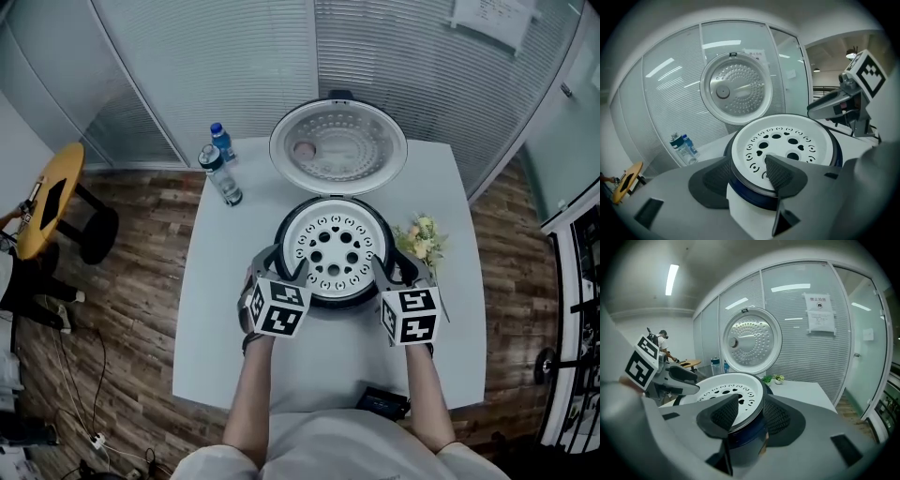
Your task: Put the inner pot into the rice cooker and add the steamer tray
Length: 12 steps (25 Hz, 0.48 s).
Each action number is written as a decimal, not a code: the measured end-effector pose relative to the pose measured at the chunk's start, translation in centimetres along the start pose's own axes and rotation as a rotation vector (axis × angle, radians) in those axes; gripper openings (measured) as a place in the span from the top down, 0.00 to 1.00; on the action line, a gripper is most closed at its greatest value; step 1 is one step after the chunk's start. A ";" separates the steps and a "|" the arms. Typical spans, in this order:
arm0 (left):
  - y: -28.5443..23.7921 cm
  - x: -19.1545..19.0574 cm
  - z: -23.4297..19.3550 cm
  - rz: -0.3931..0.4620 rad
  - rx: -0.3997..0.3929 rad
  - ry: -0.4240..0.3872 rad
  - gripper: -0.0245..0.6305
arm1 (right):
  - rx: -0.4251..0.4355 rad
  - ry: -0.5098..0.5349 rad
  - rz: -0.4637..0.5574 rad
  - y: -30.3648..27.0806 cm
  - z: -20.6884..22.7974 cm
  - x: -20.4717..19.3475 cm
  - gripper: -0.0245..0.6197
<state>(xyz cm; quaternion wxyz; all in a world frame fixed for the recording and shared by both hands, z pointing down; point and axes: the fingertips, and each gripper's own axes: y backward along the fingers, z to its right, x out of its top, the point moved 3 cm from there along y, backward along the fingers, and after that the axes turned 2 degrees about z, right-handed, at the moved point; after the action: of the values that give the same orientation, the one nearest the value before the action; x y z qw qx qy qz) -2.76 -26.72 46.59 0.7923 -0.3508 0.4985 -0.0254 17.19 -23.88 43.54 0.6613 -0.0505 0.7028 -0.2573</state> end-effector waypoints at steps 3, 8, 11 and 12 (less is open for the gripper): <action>0.6 0.2 0.3 0.027 -0.014 0.067 0.62 | 0.017 -0.058 0.013 1.0 0.3 -0.2 0.71; 1.9 0.0 0.8 0.076 -0.047 0.200 0.62 | 0.029 -0.146 0.040 2.5 0.7 -0.6 0.71; 2.9 -0.1 1.4 0.105 -0.060 0.244 0.62 | 0.050 -0.194 0.052 3.7 0.7 -1.2 0.71; 3.2 -0.1 1.7 0.113 -0.062 0.254 0.62 | 0.061 -0.210 0.051 4.1 0.6 -1.4 0.73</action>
<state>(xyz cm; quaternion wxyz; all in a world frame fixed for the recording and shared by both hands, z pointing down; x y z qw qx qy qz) -2.44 -23.39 45.22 0.7118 -0.3402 0.6144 -0.0096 19.08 -19.96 43.09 0.7390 -0.0393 0.6224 -0.2549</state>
